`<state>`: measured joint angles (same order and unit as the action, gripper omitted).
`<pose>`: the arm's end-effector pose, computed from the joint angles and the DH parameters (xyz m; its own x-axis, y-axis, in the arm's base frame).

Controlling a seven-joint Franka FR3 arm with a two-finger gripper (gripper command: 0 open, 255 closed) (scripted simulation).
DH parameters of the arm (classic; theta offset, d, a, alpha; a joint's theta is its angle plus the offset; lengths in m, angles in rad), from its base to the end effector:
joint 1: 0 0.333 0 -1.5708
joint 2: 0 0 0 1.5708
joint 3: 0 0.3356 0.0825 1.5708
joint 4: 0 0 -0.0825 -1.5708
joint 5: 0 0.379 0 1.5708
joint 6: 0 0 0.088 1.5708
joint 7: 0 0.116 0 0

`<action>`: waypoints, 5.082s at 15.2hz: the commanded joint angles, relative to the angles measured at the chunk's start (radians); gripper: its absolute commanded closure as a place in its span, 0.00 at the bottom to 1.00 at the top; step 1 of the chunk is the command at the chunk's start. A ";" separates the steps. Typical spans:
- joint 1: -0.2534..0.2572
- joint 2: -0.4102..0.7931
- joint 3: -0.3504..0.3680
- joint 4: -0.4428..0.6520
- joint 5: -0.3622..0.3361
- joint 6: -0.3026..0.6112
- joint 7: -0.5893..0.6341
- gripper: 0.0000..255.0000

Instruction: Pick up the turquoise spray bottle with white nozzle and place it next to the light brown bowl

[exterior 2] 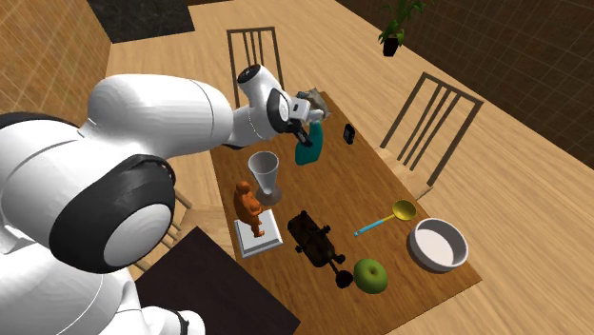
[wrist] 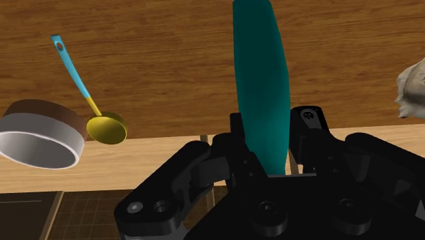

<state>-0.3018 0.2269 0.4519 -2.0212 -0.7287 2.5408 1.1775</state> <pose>0.6125 0.0849 0.3950 0.7574 -0.4281 0.4931 -0.4878 -0.8729 -0.0085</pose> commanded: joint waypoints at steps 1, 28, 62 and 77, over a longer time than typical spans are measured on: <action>-0.006 -0.017 0.008 0.005 0.027 -0.015 -0.024 1.00; -0.032 -0.155 0.059 0.191 0.276 -0.277 -0.270 1.00; -0.390 -0.005 -0.202 0.380 0.627 -0.171 -1.073 1.00; -0.386 0.039 -0.213 0.236 0.597 0.016 -1.048 1.00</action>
<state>-0.6884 0.2625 0.2400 -1.7772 -0.1291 2.5443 0.1270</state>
